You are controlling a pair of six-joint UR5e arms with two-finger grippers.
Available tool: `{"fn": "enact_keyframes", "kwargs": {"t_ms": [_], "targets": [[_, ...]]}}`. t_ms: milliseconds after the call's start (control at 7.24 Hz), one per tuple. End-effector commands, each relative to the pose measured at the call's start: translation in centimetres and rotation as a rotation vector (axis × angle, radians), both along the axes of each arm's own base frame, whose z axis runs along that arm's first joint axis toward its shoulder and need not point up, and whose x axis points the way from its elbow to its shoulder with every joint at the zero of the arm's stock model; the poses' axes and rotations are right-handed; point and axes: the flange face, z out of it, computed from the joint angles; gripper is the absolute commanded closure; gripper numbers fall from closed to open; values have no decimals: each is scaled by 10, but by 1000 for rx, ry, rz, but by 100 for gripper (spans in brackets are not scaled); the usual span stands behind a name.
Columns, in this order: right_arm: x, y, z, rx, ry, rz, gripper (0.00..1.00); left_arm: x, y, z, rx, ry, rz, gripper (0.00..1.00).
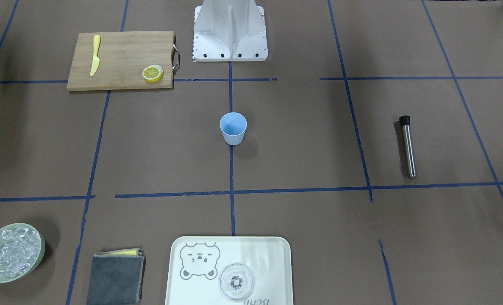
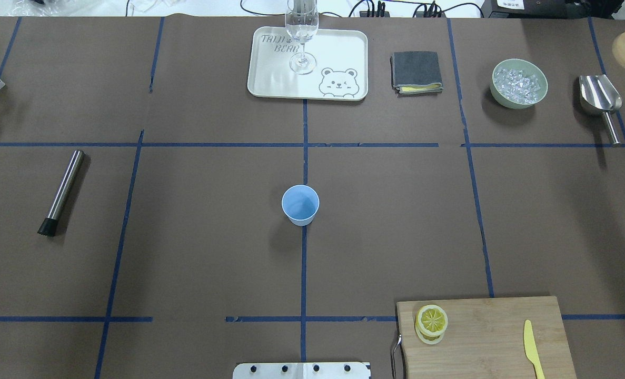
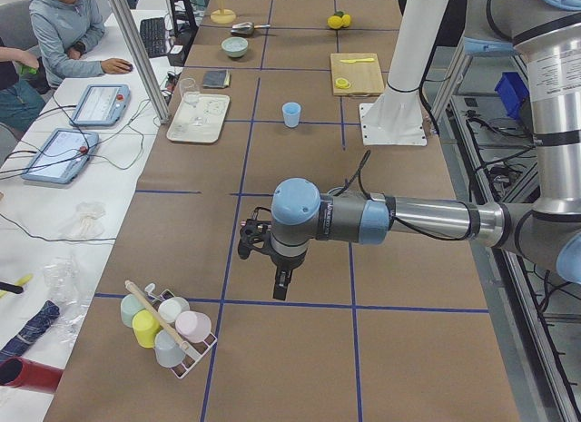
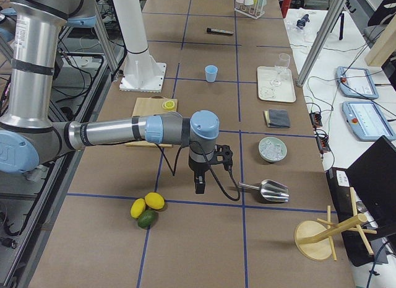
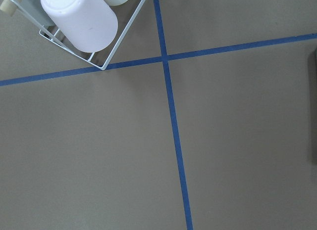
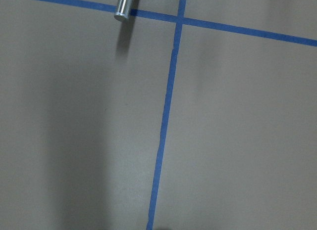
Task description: Squeeze lemon into cup
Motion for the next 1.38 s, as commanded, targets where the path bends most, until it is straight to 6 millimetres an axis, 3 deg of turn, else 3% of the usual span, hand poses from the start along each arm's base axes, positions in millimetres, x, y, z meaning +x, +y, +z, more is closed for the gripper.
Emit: {"fn": "enact_keyframes", "kwargs": {"t_ms": [0,414,690,967,1243], "targets": [[0,0,0,4,0,-4,0,0,0,-2,4,0,0,0],[-4,-15,-30,135,-34,-1,0,0,-8,-11,32,-3,1,0],[-59,-23,-52,286,-103,-108,0,1,-11,-15,46,-2,3,0],[-110,-26,-107,328,-145,-134,0,1,-15,-21,95,-4,3,0],[-168,-1,-157,295,-209,-166,0,2,-16,-22,115,-3,6,0]]}}
